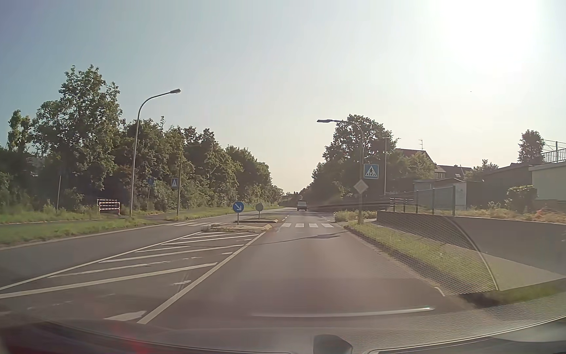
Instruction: Follow the waypoints while adhering to traffic rules and regulations
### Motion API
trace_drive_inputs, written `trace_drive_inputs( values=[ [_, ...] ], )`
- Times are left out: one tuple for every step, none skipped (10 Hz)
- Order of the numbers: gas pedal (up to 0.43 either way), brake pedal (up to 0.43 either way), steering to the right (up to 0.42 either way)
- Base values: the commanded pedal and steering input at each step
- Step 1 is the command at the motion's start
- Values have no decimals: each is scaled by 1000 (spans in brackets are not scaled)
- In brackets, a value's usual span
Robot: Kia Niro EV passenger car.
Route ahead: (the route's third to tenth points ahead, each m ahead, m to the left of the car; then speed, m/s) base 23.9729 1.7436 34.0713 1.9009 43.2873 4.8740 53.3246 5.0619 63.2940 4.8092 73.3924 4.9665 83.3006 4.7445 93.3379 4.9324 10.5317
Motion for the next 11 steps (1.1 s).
trace_drive_inputs(
  values=[
    [67,30,3],
    [79,30,3],
    [79,30,3],
    [79,30,3],
    [79,30,3],
    [79,30,4],
    [87,30,4],
    [87,30,4],
    [87,30,4],
    [98,30,4],
    [98,30,4]
  ],
)
